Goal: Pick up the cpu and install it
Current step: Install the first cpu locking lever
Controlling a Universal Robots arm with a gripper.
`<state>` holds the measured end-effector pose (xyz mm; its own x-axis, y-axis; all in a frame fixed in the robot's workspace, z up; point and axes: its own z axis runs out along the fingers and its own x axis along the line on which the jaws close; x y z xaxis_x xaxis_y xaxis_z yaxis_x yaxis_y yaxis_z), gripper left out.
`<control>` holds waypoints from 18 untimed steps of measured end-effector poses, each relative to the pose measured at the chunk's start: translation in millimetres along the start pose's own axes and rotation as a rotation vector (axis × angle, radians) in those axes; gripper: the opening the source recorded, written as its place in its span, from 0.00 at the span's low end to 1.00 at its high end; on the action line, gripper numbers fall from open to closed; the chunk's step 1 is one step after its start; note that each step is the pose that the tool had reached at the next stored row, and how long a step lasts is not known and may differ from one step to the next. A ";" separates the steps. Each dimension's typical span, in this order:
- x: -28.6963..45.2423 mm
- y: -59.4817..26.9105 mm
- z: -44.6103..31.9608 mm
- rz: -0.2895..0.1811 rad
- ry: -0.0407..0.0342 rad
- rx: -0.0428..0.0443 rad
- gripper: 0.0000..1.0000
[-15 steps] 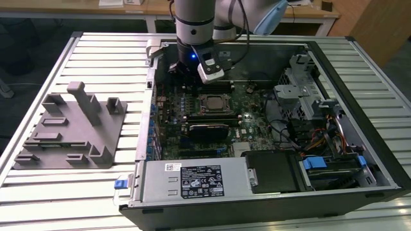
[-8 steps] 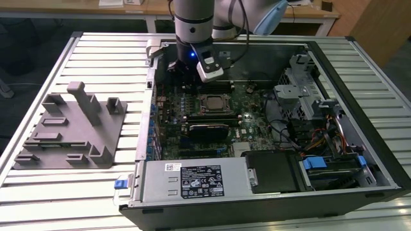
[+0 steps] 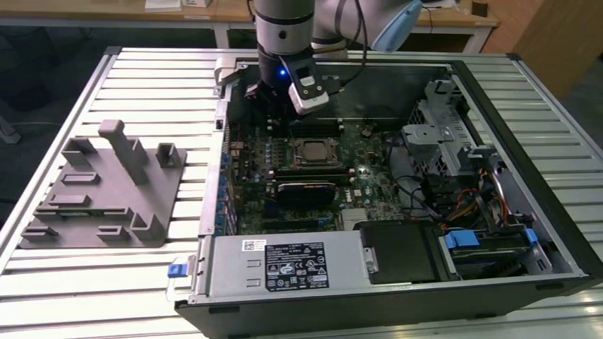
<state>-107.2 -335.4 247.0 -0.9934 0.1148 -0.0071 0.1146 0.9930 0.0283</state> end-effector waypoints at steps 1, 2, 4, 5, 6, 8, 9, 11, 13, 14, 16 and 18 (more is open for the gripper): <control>1.0 -0.1 -0.1 0.000 0.0003 -0.0015 0.11; 2.4 -0.3 -0.1 0.000 0.0006 -0.0038 0.11; 4.8 -0.6 -0.1 0.000 0.0014 -0.0116 0.11; 5.6 -0.7 -0.1 0.000 0.0022 -0.0191 0.11; 6.2 -0.8 -0.1 0.000 0.0035 -0.0294 0.11; 7.1 -0.9 -0.2 0.001 0.0061 -0.0524 0.11; 7.5 -1.0 -0.1 0.001 0.0072 -0.0620 0.11; 8.6 -1.2 -0.2 0.001 0.0090 -0.0774 0.11; 9.9 -1.4 -0.2 0.001 0.0104 -0.0891 0.11; 10.5 -1.5 -0.2 0.001 0.0113 -0.0965 0.11; 11.9 -1.7 -0.2 0.001 0.0132 -0.1144 0.11; 12.8 -1.9 -0.3 0.001 0.0156 -0.1327 0.11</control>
<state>-120.2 -335.9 247.1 -0.9934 0.1146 0.0086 0.1145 0.9804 0.1604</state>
